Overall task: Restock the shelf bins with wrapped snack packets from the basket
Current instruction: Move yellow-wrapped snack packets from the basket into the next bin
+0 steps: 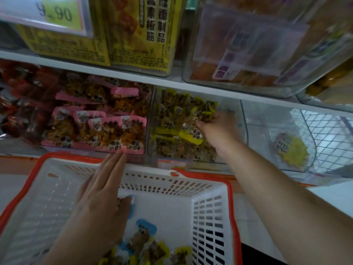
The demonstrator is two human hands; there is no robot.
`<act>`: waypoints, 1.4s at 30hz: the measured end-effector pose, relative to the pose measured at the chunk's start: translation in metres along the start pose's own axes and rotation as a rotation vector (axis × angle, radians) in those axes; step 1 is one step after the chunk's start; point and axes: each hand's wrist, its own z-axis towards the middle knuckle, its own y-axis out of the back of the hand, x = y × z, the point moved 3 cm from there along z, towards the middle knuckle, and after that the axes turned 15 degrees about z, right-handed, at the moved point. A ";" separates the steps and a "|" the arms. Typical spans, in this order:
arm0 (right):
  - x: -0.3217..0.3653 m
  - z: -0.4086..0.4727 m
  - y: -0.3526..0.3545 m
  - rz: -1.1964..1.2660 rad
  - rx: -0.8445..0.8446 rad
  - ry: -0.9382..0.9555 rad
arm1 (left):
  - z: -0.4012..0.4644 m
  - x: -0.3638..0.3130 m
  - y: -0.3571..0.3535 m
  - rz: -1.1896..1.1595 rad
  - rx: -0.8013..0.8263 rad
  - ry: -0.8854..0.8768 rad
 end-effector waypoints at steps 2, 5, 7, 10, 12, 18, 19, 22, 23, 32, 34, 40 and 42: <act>0.003 0.020 -0.005 -0.121 0.000 0.030 | 0.002 0.004 -0.004 0.019 0.015 -0.009; 0.004 0.036 -0.012 -0.314 -0.009 0.035 | 0.004 0.007 -0.007 0.043 0.019 -0.022; 0.003 0.039 -0.016 -0.430 -0.013 0.062 | 0.005 0.007 -0.008 0.056 -0.007 -0.030; -0.001 0.040 -0.022 -0.582 -0.037 0.110 | 0.006 0.008 -0.011 0.050 -0.017 -0.022; -0.001 0.037 -0.023 -0.661 -0.062 0.129 | 0.007 0.009 -0.013 0.051 -0.014 -0.018; 0.006 0.027 -0.019 -0.640 -0.071 0.183 | 0.006 0.005 -0.009 0.038 -0.032 -0.024; 0.009 0.021 -0.016 -0.604 -0.062 0.206 | 0.008 0.004 -0.007 0.016 -0.046 -0.027; 0.020 -0.020 -0.004 -0.446 -0.007 0.374 | 0.010 0.000 0.003 -0.085 -0.135 -0.019; 0.022 -0.043 -0.001 -0.393 0.039 0.430 | 0.010 0.000 0.006 -0.098 -0.165 -0.024; -0.068 -0.218 -0.066 -0.757 1.008 0.034 | -0.021 0.034 0.034 -0.044 -0.189 0.140; -0.114 -0.239 -0.079 -0.856 1.090 -0.074 | -0.032 0.048 0.037 0.028 -0.182 0.229; -0.175 -0.257 -0.101 -0.965 0.902 -0.012 | -0.050 0.084 0.025 0.073 0.056 0.560; -0.182 -0.259 -0.104 -0.959 0.877 -0.004 | -0.051 0.087 0.020 0.084 0.098 0.553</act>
